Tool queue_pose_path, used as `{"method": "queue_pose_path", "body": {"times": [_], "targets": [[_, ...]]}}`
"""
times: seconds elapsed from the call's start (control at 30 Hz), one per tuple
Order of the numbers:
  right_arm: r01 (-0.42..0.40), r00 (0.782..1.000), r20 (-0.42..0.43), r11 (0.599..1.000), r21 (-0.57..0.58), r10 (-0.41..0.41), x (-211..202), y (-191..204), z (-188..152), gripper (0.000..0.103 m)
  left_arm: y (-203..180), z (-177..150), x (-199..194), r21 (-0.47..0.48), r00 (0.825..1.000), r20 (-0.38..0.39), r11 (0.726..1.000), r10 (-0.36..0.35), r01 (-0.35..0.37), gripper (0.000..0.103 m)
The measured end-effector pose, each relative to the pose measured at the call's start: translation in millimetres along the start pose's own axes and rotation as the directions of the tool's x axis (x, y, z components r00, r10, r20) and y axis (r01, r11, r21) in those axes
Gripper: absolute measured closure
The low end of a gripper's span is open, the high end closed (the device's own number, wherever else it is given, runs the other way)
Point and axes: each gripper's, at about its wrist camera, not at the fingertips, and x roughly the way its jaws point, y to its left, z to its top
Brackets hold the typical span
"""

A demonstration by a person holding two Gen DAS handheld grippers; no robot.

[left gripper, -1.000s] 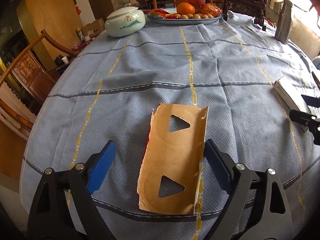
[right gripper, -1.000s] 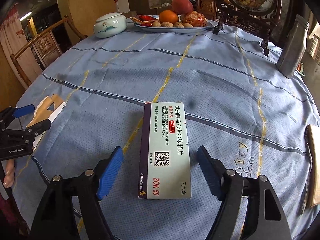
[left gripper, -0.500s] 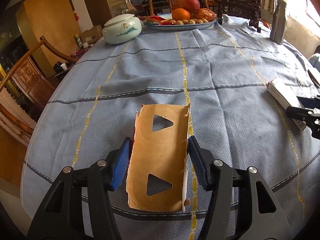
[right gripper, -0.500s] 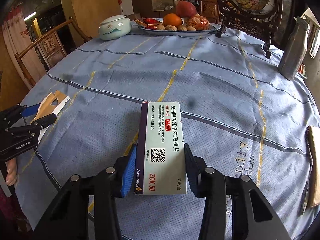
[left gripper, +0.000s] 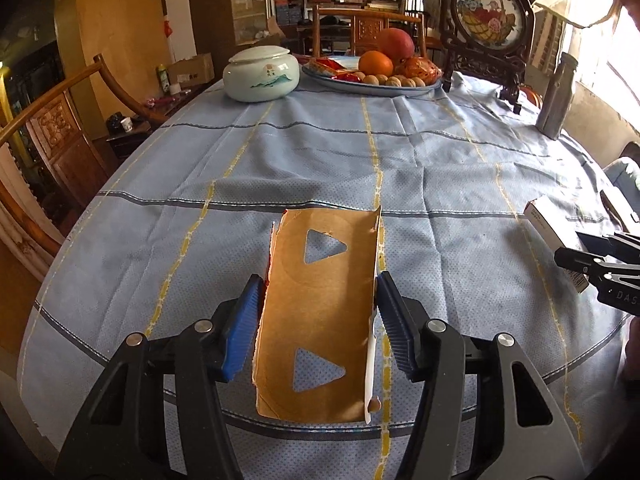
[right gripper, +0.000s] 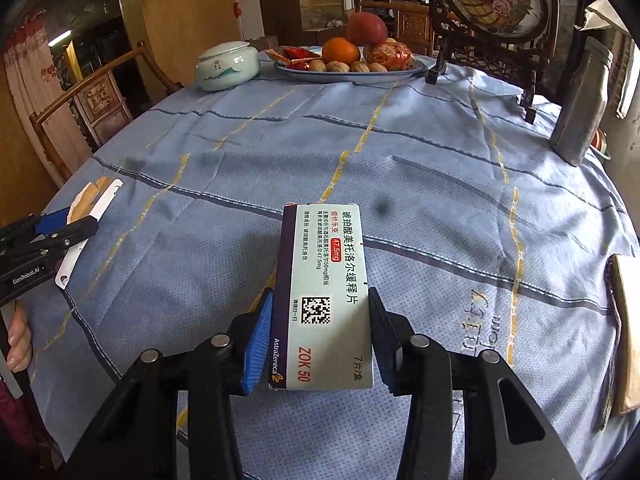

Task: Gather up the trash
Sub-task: 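Lift cardboard and medicine box and carry them toward the red wastebasket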

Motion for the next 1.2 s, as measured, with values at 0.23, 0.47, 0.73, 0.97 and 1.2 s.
{"method": "queue_pose_path", "body": {"times": [0.23,0.47,0.73,0.97,1.2], "targets": [[-0.01,0.997,0.072,0.998,0.069,0.005,-19,-12,-2,0.057,8,-7,-14,-0.095,0.997,-0.012,0.993,-0.077,0.075,0.046],[-0.034,0.99,0.143,0.992,0.125,0.016,-52,-10,-18,0.058,3,-15,-52,-0.066,0.998,0.054,0.997,-0.045,0.049,0.046],[-0.025,0.972,0.237,0.992,0.121,-0.004,-102,1,-35,0.058,-15,-16,-90,-0.025,0.99,0.128,0.998,-0.059,0.063,0.046],[-0.041,0.953,0.303,0.994,0.104,0.008,-138,18,-52,0.058,-28,-25,-123,0.0,0.98,0.185,0.997,-0.072,0.073,0.046],[-0.065,0.929,0.368,0.995,0.071,0.035,-173,43,-77,0.058,-34,-45,-169,0.017,0.963,0.259,0.998,-0.068,0.066,0.046]]}}
